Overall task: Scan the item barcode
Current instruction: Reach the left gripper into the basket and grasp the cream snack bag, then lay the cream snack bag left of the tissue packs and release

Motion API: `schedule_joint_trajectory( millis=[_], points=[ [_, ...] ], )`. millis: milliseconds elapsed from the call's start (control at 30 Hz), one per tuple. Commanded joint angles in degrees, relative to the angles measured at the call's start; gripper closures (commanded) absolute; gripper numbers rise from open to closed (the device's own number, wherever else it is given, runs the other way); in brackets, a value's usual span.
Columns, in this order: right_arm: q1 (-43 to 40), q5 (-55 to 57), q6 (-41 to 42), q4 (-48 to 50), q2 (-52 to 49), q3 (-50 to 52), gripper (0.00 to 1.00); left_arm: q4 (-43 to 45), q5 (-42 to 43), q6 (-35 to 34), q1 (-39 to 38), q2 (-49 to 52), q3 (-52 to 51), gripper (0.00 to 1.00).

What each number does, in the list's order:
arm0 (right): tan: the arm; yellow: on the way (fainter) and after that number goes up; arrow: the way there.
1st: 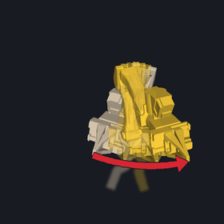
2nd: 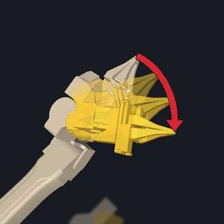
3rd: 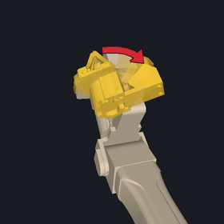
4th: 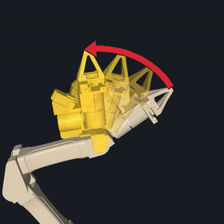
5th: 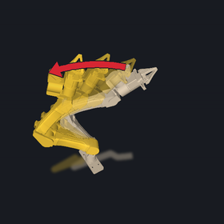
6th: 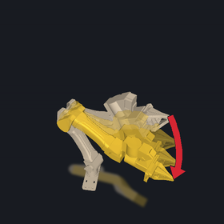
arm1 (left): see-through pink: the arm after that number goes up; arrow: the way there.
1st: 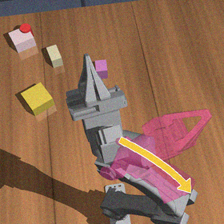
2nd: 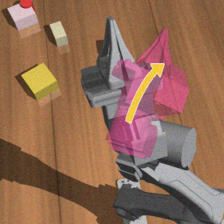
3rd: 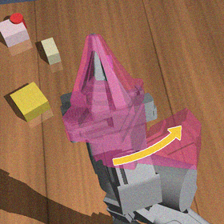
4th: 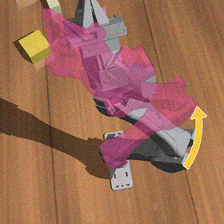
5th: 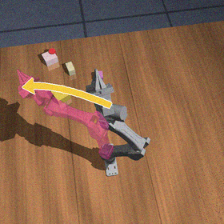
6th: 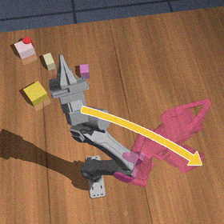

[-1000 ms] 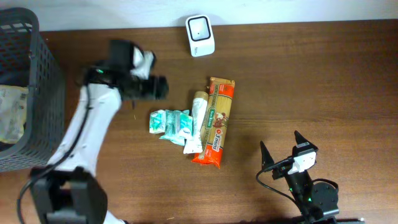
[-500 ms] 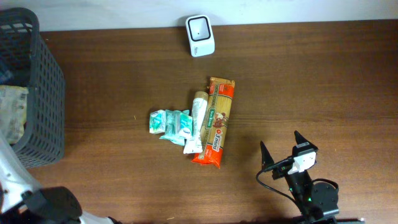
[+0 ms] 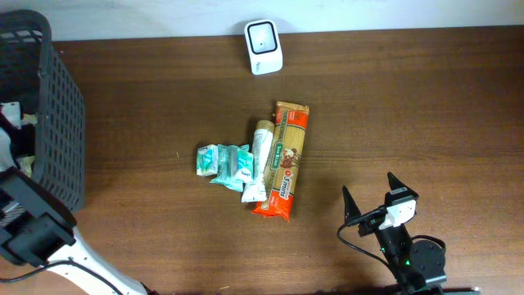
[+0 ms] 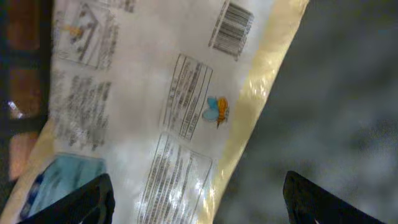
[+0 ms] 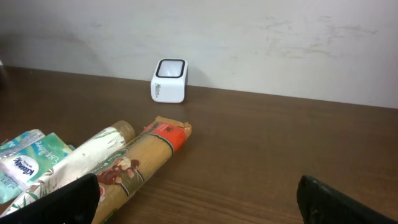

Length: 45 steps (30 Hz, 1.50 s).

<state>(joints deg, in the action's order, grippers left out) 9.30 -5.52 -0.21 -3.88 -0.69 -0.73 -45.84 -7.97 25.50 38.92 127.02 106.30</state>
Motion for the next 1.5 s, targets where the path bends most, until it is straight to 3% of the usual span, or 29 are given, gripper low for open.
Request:
schedule_joint_trajectory(
  millis=[0, 100, 133, 200, 267, 433, 533, 633, 733, 833, 900, 1000, 1100, 1167, 1267, 1333, 1367, 1400, 1433, 1467],
  points=[
    [-0.33, -0.26, 0.02, -0.11, 0.37, 0.42, 0.01, 1.70, -0.90, 2.32, -0.28, 3.82, -0.31, 0.21],
    [-0.33, -0.26, 0.02, -0.11, 0.37, 0.42, 0.01, 1.88, -1.53, 2.49, -0.24, 8.13, -0.31, 0.31],
    [-0.33, -0.26, 0.02, -0.11, 0.37, 0.42, 0.01, 1.68, -1.53, 2.47, -0.24, 9.09, -0.31, 0.46],
    [-0.33, -0.26, 0.02, -0.11, 0.37, 0.42, 0.01, 1.46, -1.75, 2.47, -0.24, 9.60, -0.31, 1.00],
    [-0.33, -0.26, 0.02, -0.11, 0.37, 0.42, 0.01, 1.16, -4.59, 2.19, -0.28, 9.33, -0.15, 1.00],
    [-0.33, -0.26, 0.02, -0.11, 0.37, 0.42, 0.01, -0.04, -9.81, -10.05, -0.31, 0.13, 0.04, 1.00],
    [-0.33, -0.26, 0.02, -0.11, 0.37, 0.42, 0.01, 0.94, -9.22, -14.16, -0.92, -14.49, 2.95, 1.00],
    [-0.33, -0.26, 0.02, -0.11, 0.37, 0.42, 0.01, 8.48, -8.94, -16.92, -3.96, -30.03, 4.02, 1.00],
    [-0.33, -0.26, 0.02, -0.11, 0.37, 0.42, 0.01, 15.08, -2.71, -16.94, -10.32, -42.34, 4.02, 1.00],
    [-0.33, -0.26, 0.02, -0.11, 0.37, 0.42, 0.01, 6.84, 2.62, -21.97, -23.23, -50.80, 4.00, 1.00],
    [-0.33, -0.26, 0.02, -0.11, 0.37, 0.42, 0.01, -4.57, 8.48, -27.96, -32.85, -50.51, 3.50, 1.00],
    [-0.33, -0.26, 0.02, -0.11, 0.37, 0.42, 0.01, -13.44, 9.11, -30.27, -43.71, -45.22, -2.99, 1.00],
    [-0.33, -0.26, 0.02, -0.11, 0.37, 0.42, 0.01, -13.18, 9.11, -34.56, -48.41, -37.73, -15.23, 1.00],
    [-0.33, -0.26, 0.02, -0.11, 0.37, 0.42, 0.01, -10.19, 9.11, -40.89, -48.50, -31.91, -22.53, 1.00],
    [-0.33, -0.26, 0.02, -0.11, 0.37, 0.42, 0.01, -5.27, 9.51, -48.09, -48.68, -24.50, -29.14, 1.00],
    [-0.33, -0.26, 0.02, -0.11, 0.37, 0.42, 0.01, -4.70, 12.68, -49.27, -48.68, -21.66, -30.08, 1.00],
    [-0.33, -0.26, 0.02, -0.11, 0.37, 0.42, 0.01, -4.66, 14.27, -49.27, -48.65, -21.18, -30.10, 0.88],
    [-0.33, -0.26, 0.02, -0.11, 0.37, 0.42, 0.01, -4.68, 14.58, -49.27, -48.65, -21.27, -30.08, 0.51],
    [-0.33, -0.26, 0.02, -0.11, 0.37, 0.42, 0.01, -4.70, 14.67, -49.27, -48.65, -21.55, -30.08, 0.25],
    [-0.33, -0.26, 0.02, -0.11, 0.37, 0.42, 0.01, -4.94, 14.67, -49.27, -48.65, -21.97, -30.01, 0.18]
  ],
)
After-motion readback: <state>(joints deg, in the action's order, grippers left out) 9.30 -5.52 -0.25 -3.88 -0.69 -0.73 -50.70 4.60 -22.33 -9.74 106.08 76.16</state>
